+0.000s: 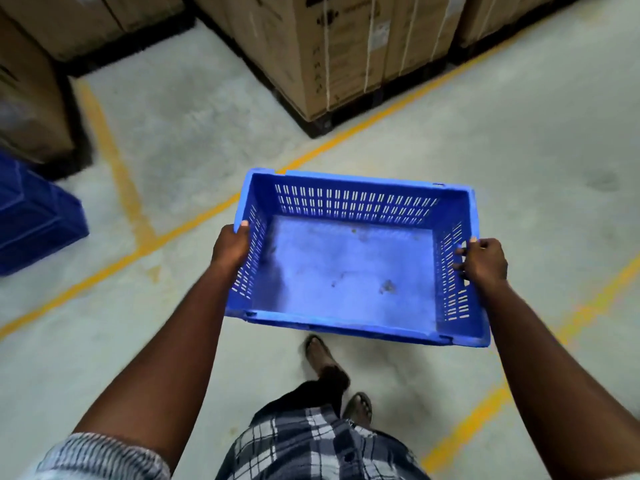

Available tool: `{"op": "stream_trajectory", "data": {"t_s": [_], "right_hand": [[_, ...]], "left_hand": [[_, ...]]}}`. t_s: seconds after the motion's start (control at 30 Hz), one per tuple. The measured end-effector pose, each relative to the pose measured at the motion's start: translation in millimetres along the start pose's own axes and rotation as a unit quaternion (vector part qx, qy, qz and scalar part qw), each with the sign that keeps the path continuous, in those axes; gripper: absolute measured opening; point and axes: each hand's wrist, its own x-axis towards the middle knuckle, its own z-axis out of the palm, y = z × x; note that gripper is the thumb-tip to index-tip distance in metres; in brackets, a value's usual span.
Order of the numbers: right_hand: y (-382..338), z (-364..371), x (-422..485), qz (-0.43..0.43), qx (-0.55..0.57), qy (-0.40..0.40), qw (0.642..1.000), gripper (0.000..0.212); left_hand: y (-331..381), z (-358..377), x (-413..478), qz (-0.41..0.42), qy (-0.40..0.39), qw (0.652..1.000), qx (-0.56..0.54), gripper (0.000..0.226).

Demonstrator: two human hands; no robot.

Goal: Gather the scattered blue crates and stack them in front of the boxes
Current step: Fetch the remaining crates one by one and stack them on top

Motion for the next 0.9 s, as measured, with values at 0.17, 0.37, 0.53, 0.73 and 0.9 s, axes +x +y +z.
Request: {"op": "stream_trajectory", "data": {"t_s": [0.17, 0.37, 0.53, 0.73, 0.9], "right_hand": [[-29, 58, -54, -0.079, -0.056, -0.084, 0.992, 0.02], [-74, 144, -115, -0.147, -0.053, -0.227, 0.961, 0.015], [-108, 233, -182, -0.133, -0.03, -0.304, 0.943, 0.015], [-130, 347, -287, -0.144, -0.042, -0.336, 0.93, 0.019], [-155, 425, -370, -0.135, -0.025, -0.364, 0.921, 0.012]], "left_hand": [[-73, -76, -34, -0.047, 0.085, 0.995, -0.031, 0.053], [-164, -171, -71, -0.111, 0.123, 0.98, -0.11, 0.069], [-242, -254, -88, -0.144, 0.159, 0.965, -0.15, 0.081], [-337, -365, -98, -0.156, 0.201, 0.953, -0.164, 0.075], [-389, -456, -114, -0.153, 0.261, 0.94, -0.158, 0.069]]}}
